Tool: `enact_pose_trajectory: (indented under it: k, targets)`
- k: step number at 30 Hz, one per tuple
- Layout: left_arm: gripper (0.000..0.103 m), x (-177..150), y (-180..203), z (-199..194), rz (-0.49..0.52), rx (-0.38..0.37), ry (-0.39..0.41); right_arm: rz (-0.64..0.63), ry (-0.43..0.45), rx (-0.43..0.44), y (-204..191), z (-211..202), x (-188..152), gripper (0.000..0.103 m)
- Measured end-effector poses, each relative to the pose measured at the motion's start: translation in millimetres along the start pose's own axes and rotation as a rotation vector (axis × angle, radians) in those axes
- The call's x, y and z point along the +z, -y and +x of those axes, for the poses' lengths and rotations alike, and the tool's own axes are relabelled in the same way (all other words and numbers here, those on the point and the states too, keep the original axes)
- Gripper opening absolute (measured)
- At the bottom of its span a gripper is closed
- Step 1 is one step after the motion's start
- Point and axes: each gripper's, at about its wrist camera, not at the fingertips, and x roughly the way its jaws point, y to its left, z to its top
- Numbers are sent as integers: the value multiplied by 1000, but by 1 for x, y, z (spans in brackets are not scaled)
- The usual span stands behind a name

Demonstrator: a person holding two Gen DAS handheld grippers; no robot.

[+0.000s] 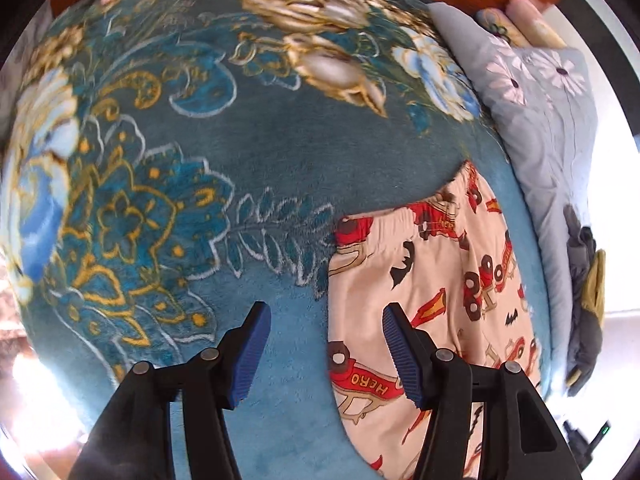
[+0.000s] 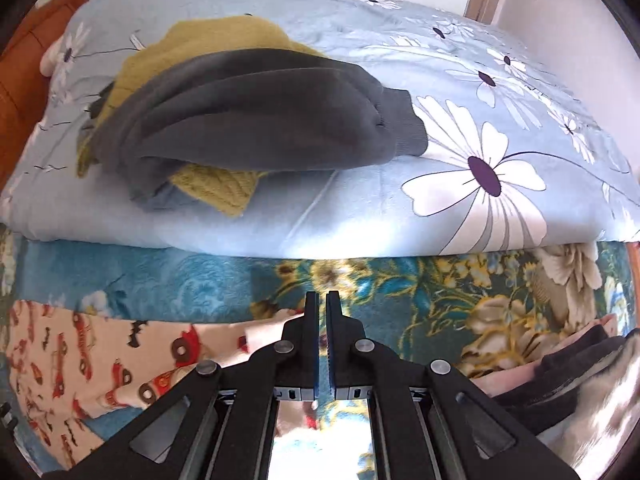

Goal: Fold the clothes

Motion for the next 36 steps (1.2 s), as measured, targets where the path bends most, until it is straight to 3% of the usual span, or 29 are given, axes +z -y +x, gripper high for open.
enact_pose_trajectory:
  k: [2, 4, 7, 10, 12, 13, 16, 20, 23, 26, 27, 28, 29, 32, 36]
  targets:
    - [62, -1, -1, 9, -23, -9, -1, 3, -17, 49, -6, 4, -15, 15]
    - [62, -2, 0, 18, -39, -7, 3, 18, -46, 83, -9, 11, -33, 33]
    - [62, -2, 3, 28, -59, 2, 29, 65, -73, 99, -2, 22, -55, 33]
    - [60, -2, 13, 26, 7, 0, 49, 142, -96, 102, 14, 35, -69, 35]
    - [29, -2, 20, 26, 49, 26, 69, 165, -101, 104, 18, 40, -74, 36]
    - [3, -3, 22, 27, 64, 43, 63, 154, -98, 106, 15, 42, -74, 36]
    - [2, -5, 24, 23, 96, 83, 98, 90, -87, 111, -1, 46, -70, 40]
    - [2, -2, 10, 8, 68, 93, 148, 1, -103, 106, -26, 53, -67, 40]
    - [2, -1, 4, 4, 81, 93, 142, -71, -132, 20, -38, 63, -67, 40]
    - [2, -3, 0, 3, 100, 82, 133, -53, -159, 33, -34, 70, -67, 40]
    - [2, -4, -1, 3, 105, 75, 130, -46, -159, 38, -31, 69, -66, 34]
    - [2, -4, -2, 3, 103, 66, 126, -40, -152, 20, -28, 66, -65, 13]
    - [3, -5, -4, 4, 101, 56, 122, -22, -134, -26, -21, 63, -62, 4]
    - [4, -9, -6, 4, 88, 55, 112, 87, -93, -172, 7, 54, -55, 3]
    - [4, -12, -16, 4, 49, 48, 96, 131, -92, -204, 23, 49, -56, 3]
